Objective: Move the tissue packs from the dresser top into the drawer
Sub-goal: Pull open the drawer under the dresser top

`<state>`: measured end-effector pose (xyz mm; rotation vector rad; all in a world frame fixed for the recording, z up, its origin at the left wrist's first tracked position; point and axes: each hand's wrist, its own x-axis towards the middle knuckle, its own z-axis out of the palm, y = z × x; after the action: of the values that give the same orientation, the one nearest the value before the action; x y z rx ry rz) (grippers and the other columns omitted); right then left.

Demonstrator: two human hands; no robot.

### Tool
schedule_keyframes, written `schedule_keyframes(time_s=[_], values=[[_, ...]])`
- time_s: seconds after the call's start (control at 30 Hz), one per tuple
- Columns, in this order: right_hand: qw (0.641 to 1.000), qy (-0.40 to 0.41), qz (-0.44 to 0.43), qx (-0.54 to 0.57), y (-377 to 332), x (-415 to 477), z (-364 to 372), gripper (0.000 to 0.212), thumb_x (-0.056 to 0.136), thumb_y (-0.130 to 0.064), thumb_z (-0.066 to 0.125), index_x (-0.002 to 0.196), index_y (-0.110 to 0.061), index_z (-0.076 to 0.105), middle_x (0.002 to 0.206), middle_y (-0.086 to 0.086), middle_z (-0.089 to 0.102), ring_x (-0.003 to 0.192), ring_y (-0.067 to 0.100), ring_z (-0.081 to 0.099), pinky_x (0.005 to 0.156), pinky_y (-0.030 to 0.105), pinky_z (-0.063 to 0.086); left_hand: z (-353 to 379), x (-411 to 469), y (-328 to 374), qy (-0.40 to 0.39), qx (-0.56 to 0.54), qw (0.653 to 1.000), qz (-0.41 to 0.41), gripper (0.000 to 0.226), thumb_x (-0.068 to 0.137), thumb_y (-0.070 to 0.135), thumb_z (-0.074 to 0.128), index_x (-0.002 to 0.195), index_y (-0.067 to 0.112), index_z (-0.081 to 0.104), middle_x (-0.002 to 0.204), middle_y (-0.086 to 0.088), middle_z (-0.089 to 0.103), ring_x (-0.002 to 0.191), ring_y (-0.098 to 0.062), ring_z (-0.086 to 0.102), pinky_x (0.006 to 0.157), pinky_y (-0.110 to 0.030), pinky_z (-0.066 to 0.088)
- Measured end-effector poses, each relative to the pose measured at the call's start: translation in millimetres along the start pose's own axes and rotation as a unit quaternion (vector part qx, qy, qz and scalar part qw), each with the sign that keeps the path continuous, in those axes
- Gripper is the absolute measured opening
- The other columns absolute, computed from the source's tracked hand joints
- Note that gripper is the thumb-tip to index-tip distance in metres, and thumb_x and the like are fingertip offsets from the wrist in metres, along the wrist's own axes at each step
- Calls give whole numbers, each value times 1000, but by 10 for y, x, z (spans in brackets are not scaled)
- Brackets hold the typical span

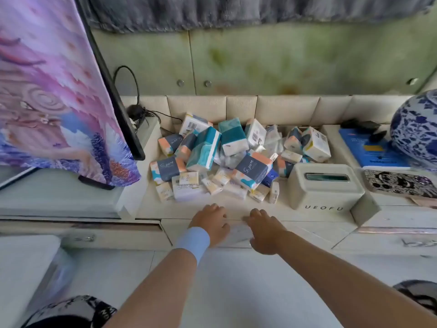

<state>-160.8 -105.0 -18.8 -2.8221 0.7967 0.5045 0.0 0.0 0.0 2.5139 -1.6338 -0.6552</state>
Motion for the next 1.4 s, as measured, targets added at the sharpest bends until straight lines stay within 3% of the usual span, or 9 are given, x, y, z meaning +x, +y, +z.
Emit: schedule_keyframes(time_s=[0.1, 0.3, 0.43, 0.53, 0.7, 0.83, 0.93, 1.13, 1.4], values=[[1000, 10, 22, -3, -76, -74, 42, 73, 83, -20, 59, 148, -24, 28, 137, 4, 32, 125, 26, 36, 99, 40, 42, 127, -151, -66, -43, 72, 996, 4, 59, 93, 44, 46, 147, 24, 34, 150, -1, 34, 136, -26, 32, 110, -40, 33], [999, 4, 31, -4, -94, -162, 56, 67, 84, -27, 61, 145, -23, 33, 135, 5, 35, 124, 28, 37, 98, 42, 42, 141, -282, -115, -65, 84, 994, -12, 71, 93, 48, 48, 154, 26, 19, 160, 1, 21, 144, -26, 25, 115, -42, 28], [998, -30, 35, 51, -95, -164, 11, 55, 85, -27, 60, 138, -23, 44, 128, 5, 42, 123, 28, 43, 97, 40, 43, 54, -306, -16, -87, 64, 993, -46, 61, 92, 49, 47, 149, 29, 36, 151, 1, 38, 133, -28, 42, 107, -38, 38], [989, -68, 39, 128, -104, -205, 60, 42, 89, -27, 55, 131, -28, 54, 132, 4, 48, 123, 25, 47, 98, 37, 42, 106, -303, 20, -146, 56, 985, -68, 45, 94, 50, 45, 127, 23, 60, 130, -4, 58, 114, -27, 56, 93, -35, 46], [978, -137, 25, 155, -207, -367, 106, 31, 92, -28, 55, 120, -22, 66, 129, -3, 60, 118, 20, 55, 98, 34, 45, 193, -441, 154, -220, 95, 966, -98, 61, 96, 58, 37, 139, 17, 52, 142, -5, 51, 124, -27, 51, 102, -37, 40], [942, -246, 37, 226, -270, -539, 147, 27, 91, -28, 57, 109, -16, 73, 109, 2, 72, 88, 20, 67, 79, 33, 53, 273, -615, 244, -303, 35, 944, -129, 49, 93, 55, 46, 110, 17, 71, 104, -3, 68, 88, -23, 64, 88, -34, 48], [926, -296, 35, 230, -329, -679, 184, 30, 93, -28, 56, 116, -15, 69, 101, 0, 73, 85, 20, 71, 87, 36, 52, 316, -773, 268, -315, 12, 942, -114, 45, 95, 52, 45, 113, 19, 69, 107, 1, 71, 89, -19, 68, 92, -35, 49], [957, -120, 13, 263, -201, -747, -15, 29, 96, -26, 51, 117, -15, 68, 110, 1, 68, 90, 19, 68, 81, 29, 55, -63, -925, 194, -204, 22, 975, -87, 41, 95, 47, 45, 114, 16, 65, 108, 1, 70, 94, -19, 67, 86, -33, 50], [945, 66, 49, 317, -168, -288, -811, 27, 94, -22, 50, 116, -26, 66, 108, -3, 59, 96, 18, 61, 82, 28, 52, -745, -515, 126, 13, -32, 996, -78, 31, 93, 38, 49, 120, 30, 60, 122, 4, 61, 106, -22, 59, 91, -34, 50]])
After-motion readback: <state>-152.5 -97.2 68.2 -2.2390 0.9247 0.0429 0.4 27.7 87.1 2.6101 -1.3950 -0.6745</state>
